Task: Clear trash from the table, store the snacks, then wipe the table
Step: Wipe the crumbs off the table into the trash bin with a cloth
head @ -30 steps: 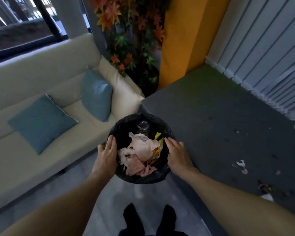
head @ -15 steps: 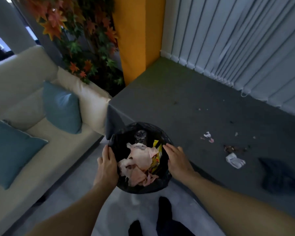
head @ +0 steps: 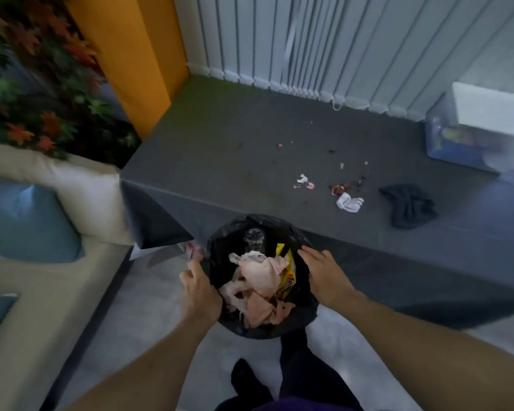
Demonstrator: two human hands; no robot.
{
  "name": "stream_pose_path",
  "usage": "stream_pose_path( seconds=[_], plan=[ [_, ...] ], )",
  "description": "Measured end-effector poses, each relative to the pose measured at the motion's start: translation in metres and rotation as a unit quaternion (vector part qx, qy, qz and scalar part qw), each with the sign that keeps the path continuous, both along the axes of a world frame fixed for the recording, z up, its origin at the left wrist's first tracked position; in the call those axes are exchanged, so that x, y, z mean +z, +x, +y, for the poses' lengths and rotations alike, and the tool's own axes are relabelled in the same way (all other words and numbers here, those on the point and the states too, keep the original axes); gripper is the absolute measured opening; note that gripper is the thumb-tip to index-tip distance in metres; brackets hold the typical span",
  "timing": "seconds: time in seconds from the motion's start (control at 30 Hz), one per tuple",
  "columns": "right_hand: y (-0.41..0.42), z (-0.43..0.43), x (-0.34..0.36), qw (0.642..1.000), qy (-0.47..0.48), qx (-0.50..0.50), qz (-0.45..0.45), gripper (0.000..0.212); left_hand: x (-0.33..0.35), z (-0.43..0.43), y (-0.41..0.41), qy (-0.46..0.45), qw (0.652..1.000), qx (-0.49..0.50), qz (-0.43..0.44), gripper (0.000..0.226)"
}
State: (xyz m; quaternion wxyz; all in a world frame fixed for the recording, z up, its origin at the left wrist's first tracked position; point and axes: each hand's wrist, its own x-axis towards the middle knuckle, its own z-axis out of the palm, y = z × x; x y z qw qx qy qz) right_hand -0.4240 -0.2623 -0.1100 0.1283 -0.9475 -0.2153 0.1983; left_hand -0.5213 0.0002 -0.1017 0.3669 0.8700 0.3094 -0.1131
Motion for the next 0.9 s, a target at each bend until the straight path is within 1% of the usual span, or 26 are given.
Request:
stream_pose_path(
  seconds=[0.13, 0.2, 0.23, 0.33, 0.4, 0.43, 0.5, 0.53, 0.67, 0.77, 0.9],
  plan=[
    [-0.003, -0.022, -0.004, 0.999, -0.032, 0.003, -0.002, 0.064, -0.009, -0.015, -0.001, -0.066, 0.997, -0.035, 0.001, 0.084],
    [-0.003, -0.03, -0.007, 0.999, -0.042, -0.01, 0.003, 0.064, -0.012, -0.023, -0.001, -0.071, 0.996, -0.052, 0.003, 0.087],
    [-0.003, -0.034, -0.009, 0.999, -0.05, -0.009, 0.005, 0.065, -0.013, -0.028, 0.0, -0.07, 0.996, -0.052, 0.01, 0.085],
    [-0.004, -0.041, -0.016, 0.998, -0.06, -0.019, 0.015, 0.069, -0.014, -0.044, 0.002, -0.06, 0.995, -0.038, 0.065, 0.079],
    [-0.004, -0.044, -0.017, 0.997, -0.053, -0.042, 0.03, 0.067, -0.021, -0.052, 0.003, -0.076, 0.993, -0.018, 0.09, 0.076],
    [-0.003, -0.046, -0.016, 0.997, -0.049, -0.053, 0.03, 0.065, -0.025, -0.055, 0.004, -0.087, 0.992, -0.009, 0.095, 0.071],
    [0.001, -0.05, -0.014, 0.997, -0.053, -0.062, 0.009, 0.058, -0.03, -0.061, 0.007, -0.101, 0.989, 0.006, 0.105, 0.056],
    [0.005, -0.053, -0.014, 0.997, -0.055, -0.061, -0.005, 0.055, -0.03, -0.064, 0.008, -0.1, 0.989, 0.013, 0.112, 0.053],
    [0.03, -0.069, -0.009, 0.996, -0.002, -0.079, -0.05, 0.045, -0.035, -0.071, 0.009, -0.112, 0.983, 0.034, 0.14, 0.053],
    [0.055, -0.088, -0.008, 0.992, 0.023, -0.102, -0.069, 0.043, -0.041, -0.074, 0.006, -0.13, 0.982, 0.036, 0.135, 0.05],
    [0.093, -0.115, -0.003, 0.985, 0.009, -0.142, -0.097, 0.046, -0.049, -0.08, -0.008, -0.138, 0.983, 0.039, 0.117, 0.047]
  ],
)
